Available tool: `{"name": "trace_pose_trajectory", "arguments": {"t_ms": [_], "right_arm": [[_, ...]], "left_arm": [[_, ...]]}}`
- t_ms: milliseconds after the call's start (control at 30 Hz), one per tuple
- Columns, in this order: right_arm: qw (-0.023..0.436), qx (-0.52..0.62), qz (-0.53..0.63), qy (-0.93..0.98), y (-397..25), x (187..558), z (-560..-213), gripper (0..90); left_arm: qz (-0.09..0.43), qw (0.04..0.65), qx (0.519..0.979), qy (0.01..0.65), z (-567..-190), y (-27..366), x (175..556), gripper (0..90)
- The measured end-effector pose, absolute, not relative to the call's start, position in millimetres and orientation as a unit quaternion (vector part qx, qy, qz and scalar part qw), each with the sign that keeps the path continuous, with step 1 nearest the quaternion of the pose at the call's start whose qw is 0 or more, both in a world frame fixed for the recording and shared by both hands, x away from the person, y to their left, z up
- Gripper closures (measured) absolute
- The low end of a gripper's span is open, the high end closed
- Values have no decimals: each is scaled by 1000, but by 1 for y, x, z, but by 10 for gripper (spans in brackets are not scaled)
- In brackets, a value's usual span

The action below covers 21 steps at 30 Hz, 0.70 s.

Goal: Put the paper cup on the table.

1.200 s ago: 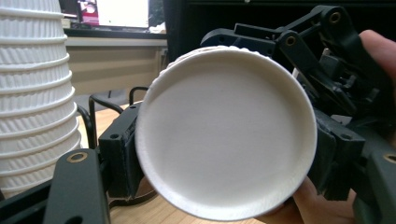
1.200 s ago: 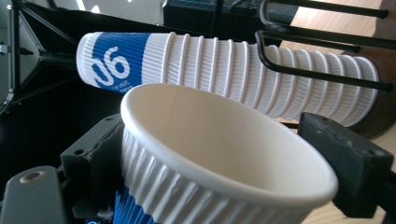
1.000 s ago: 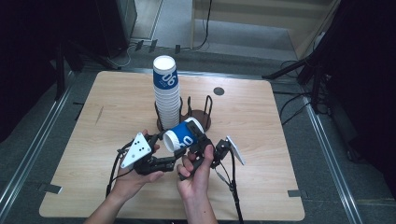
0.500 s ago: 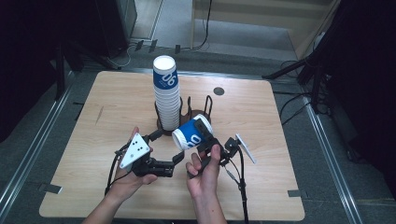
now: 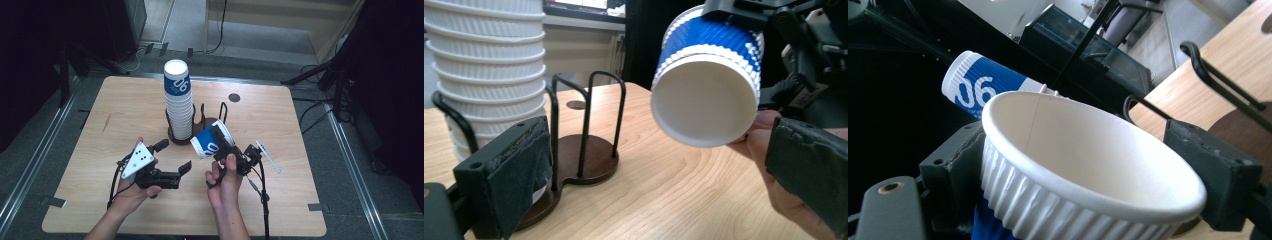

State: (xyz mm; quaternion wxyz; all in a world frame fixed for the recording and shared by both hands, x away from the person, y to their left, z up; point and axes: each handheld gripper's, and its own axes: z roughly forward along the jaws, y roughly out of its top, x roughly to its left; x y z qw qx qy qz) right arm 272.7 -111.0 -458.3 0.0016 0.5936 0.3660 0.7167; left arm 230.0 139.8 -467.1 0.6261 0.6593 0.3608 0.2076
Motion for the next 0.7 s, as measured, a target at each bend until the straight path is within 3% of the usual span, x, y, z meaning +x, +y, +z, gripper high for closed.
{"name": "trace_pose_trajectory", "arguments": {"t_ms": [700], "right_arm": [[155, 556, 683, 447, -111, 272, -439, 142]], "left_arm": [[232, 604, 646, 405, -478, 172, 236, 0]]}}
